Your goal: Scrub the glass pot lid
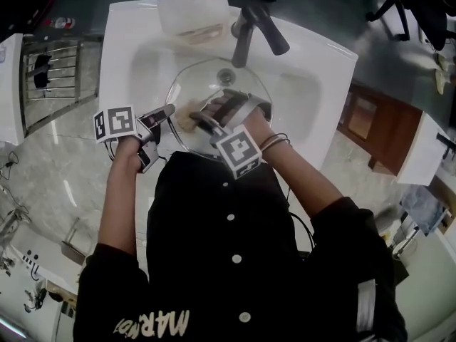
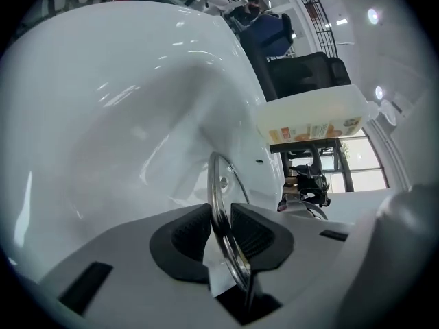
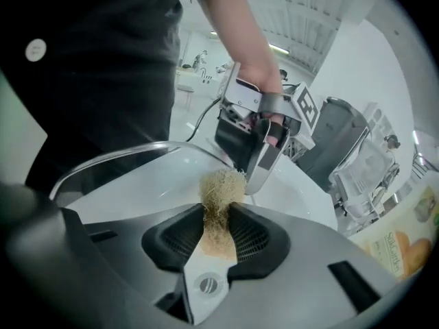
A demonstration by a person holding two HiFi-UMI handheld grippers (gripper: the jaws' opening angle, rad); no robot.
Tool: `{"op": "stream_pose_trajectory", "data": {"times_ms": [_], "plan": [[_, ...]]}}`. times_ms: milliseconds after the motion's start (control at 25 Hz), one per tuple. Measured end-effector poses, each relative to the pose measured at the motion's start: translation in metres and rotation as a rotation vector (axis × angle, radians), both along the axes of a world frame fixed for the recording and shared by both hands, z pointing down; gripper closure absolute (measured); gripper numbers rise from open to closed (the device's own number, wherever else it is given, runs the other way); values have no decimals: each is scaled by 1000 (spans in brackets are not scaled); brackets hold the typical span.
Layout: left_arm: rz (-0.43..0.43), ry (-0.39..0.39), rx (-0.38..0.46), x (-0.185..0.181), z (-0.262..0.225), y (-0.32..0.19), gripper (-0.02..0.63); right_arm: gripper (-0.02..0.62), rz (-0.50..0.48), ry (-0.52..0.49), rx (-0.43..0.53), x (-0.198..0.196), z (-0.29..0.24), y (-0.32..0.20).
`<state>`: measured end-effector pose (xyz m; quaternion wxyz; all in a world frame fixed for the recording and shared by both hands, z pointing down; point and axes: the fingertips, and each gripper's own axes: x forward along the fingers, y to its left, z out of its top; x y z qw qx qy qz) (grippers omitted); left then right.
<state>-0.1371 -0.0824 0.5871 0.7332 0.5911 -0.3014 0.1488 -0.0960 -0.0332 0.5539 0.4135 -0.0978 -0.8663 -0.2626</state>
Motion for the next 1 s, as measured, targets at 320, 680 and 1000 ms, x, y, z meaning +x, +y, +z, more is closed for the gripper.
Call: {"op": "stream_pose_trajectory", "data": {"times_ms": [320,680,1000], "plan": [[-78,46,-15,-2,0,-2,503,469,8,-22,-50,-13,2,8],[-83,39,-16,-3,0,-2,505,469,-135,18,-108,1,-9,34],[-66,25,-15,-3,1,-1,505,469,-276,64,-134,32,-18,61]]}}
